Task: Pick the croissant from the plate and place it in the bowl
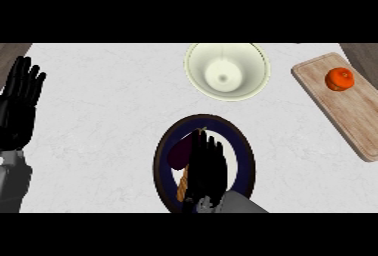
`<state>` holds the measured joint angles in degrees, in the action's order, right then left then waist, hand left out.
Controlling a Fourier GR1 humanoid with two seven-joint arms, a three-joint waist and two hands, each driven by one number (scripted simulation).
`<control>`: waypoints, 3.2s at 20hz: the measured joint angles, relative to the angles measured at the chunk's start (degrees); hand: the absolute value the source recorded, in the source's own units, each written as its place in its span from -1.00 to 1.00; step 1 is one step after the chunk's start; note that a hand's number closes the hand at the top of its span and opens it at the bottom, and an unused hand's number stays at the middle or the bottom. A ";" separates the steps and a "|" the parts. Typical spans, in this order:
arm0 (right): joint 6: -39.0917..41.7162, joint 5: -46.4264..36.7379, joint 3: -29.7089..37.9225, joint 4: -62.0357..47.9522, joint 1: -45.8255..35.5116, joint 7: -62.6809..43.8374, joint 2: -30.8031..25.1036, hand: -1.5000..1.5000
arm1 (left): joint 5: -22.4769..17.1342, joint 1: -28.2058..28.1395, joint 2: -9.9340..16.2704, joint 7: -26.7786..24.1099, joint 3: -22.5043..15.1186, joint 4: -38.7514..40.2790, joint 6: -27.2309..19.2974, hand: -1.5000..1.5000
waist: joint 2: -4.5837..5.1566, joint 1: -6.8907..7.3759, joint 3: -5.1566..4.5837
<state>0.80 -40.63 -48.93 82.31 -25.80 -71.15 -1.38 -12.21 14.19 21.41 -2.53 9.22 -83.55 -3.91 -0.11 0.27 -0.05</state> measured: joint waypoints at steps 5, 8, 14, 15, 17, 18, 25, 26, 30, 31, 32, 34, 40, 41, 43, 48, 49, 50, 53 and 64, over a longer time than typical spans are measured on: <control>-0.53 0.18 0.17 -1.36 0.61 0.28 0.02 -1.00 | 0.57 0.06 -0.60 -0.04 -0.23 -0.30 -0.38 0.00 | 0.04 0.10 0.02; -0.86 0.22 1.58 -3.07 1.02 1.08 0.09 -1.00 | 0.29 -0.42 -0.47 -0.20 0.07 -0.22 0.31 0.00 | 0.05 0.10 0.02; -2.47 -0.34 1.68 -4.54 3.48 1.34 0.20 -1.00 | 0.99 0.63 -1.06 -0.17 -0.08 0.56 -0.21 0.00 | -0.10 -0.08 0.02; -2.70 -0.25 1.66 -5.05 3.71 1.43 0.23 -1.00 | 1.14 0.54 -1.44 -0.13 -0.29 0.31 -0.47 0.00 | -0.16 -0.01 0.01; -2.86 -1.49 2.40 -5.22 4.47 2.19 0.30 1.00 | 0.94 0.35 -0.86 -0.10 0.30 0.35 0.10 0.00 | -0.29 -0.12 0.00; -2.93 -2.25 2.69 -5.36 4.19 2.57 0.27 1.00 | 1.09 0.29 -1.06 0.64 0.14 -0.46 -0.25 0.00 | -0.32 -0.11 -0.02; -3.89 -6.51 1.36 -5.97 3.36 3.68 0.17 1.00 | 1.73 0.97 -1.52 0.13 0.49 0.37 0.09 0.00 | -0.44 -0.19 -0.10; -3.81 -7.05 1.49 -5.95 3.54 3.96 0.23 1.00 | 1.64 0.72 -1.49 0.59 0.57 -0.05 0.17 0.00 | -0.43 -0.17 -0.08; 1.48 -2.01 6.53 -7.42 -2.35 18.20 -9.52 1.00 | 1.31 1.45 -1.08 0.95 0.48 -1.01 0.81 0.00 | 0.92 1.34 0.14; 2.72 -1.49 6.73 -7.62 -3.59 21.13 -11.56 1.00 | 1.28 1.73 -1.14 0.90 0.35 -1.16 0.89 0.00 | 1.37 1.96 0.20; 3.74 -1.13 6.80 -7.68 -4.68 23.78 -13.31 1.00 | 1.22 1.89 -1.23 0.83 0.25 -1.27 0.96 0.00 | 1.79 2.61 0.26; 5.43 -0.41 7.18 -7.91 -6.84 29.15 -16.81 1.00 | 1.16 2.15 -1.34 0.73 0.05 -1.43 1.14 0.00 | 2.56 3.71 0.38; 8.53 2.05 9.70 -9.47 -12.63 46.17 -27.44 1.00 | 0.93 3.12 -1.86 0.37 -0.64 -2.11 1.55 0.00 | 3.95 5.39 0.68; 8.58 2.51 10.50 -9.78 -13.69 49.07 -29.16 1.00 | 0.89 3.17 -2.03 0.35 -0.79 -2.11 1.60 0.00 | 4.07 5.50 0.71; 8.51 3.51 12.39 -10.65 -15.74 54.65 -32.51 1.00 | 0.88 3.34 -2.30 0.34 -1.06 -2.23 1.61 0.00 | 4.23 5.68 0.80; 8.16 7.60 17.95 -13.44 -20.10 68.97 -39.47 1.00 | 0.81 3.74 -2.57 0.25 -1.32 -2.40 1.69 0.00 | 4.51 6.08 0.96; 8.32 8.85 19.06 -14.01 -20.71 72.02 -40.47 1.00 | 0.79 3.82 -2.55 0.26 -1.32 -2.41 1.72 0.00 | 4.56 6.11 0.99; 8.50 10.19 20.30 -14.55 -21.41 75.00 -41.42 1.00 | 0.80 3.87 -2.50 0.24 -1.31 -2.41 1.75 0.00 | 4.57 6.16 1.02; 9.02 13.99 23.90 -16.45 -23.53 84.02 -43.85 1.00 | 0.80 4.24 -2.60 0.38 -1.56 -2.55 1.82 0.00 | 4.58 6.37 1.07; 22.81 29.90 34.66 -28.89 -30.09 111.95 -49.67 1.00 | 1.12 5.03 -3.06 0.67 -2.52 -2.17 2.05 0.00 | 4.28 7.58 0.63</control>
<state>23.61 -10.73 -14.27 53.42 -55.89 40.80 -51.06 -11.09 19.22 18.35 -1.87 6.70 -85.72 -1.87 4.17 7.86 0.57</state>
